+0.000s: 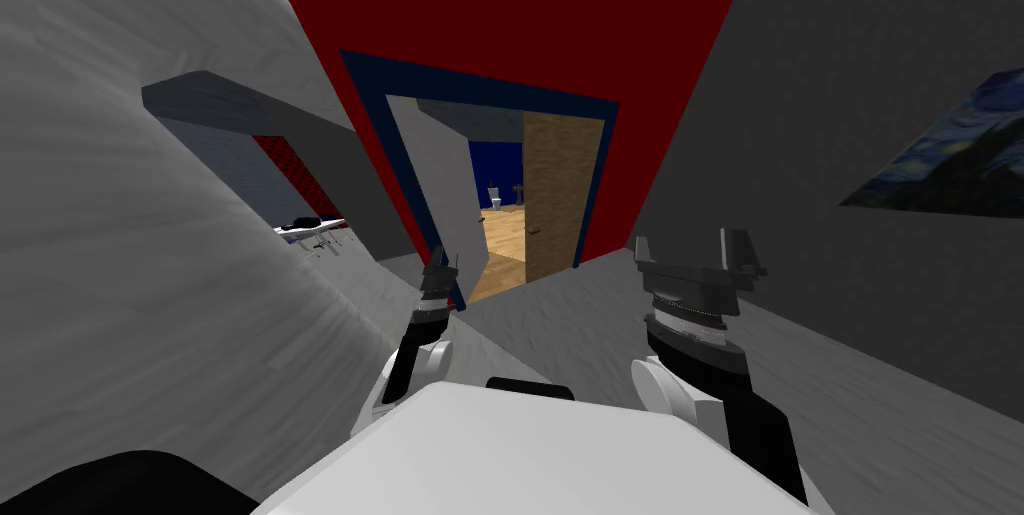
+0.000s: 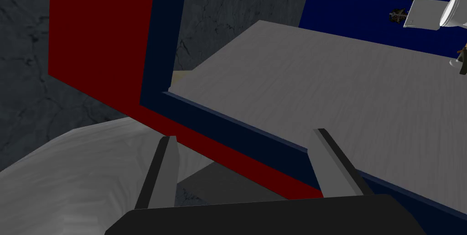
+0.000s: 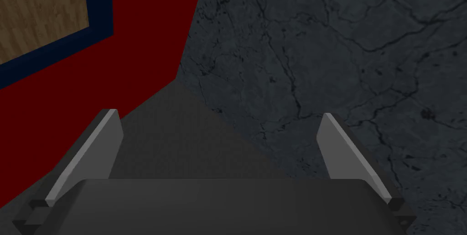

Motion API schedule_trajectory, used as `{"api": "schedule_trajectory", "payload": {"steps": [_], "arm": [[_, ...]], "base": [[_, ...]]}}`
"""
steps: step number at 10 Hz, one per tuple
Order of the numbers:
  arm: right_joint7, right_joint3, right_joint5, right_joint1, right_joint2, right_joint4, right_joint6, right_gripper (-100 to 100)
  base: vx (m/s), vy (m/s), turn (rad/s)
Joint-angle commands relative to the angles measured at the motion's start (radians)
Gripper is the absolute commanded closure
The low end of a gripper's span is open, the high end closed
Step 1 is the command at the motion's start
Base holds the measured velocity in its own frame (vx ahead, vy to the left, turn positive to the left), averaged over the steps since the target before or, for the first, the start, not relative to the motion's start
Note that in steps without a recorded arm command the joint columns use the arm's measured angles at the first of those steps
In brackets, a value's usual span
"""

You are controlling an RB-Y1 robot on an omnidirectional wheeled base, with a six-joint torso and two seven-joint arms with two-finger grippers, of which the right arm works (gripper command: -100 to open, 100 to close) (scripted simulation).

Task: Push the door open

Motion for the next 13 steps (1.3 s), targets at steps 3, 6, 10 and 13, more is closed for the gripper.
{"api": "schedule_trajectory", "payload": {"steps": [3,6,10,13], "arm": [[-0.007,0.002,0.015,-0.027,-0.015,0.072,-0.011,-100],[-0.013,0.003,0.030,-0.053,-0.028,0.143,-0.022,-100],[-0.021,0.005,0.049,-0.087,-0.042,0.233,-0.035,-100],[-0.028,0.007,0.065,-0.116,-0.052,0.310,-0.047,-100]], "base": [[0.120,-0.002,0.020],[0.105,-0.028,0.017],[0.085,-0.003,0.017],[0.099,-0.016,0.021]]}}
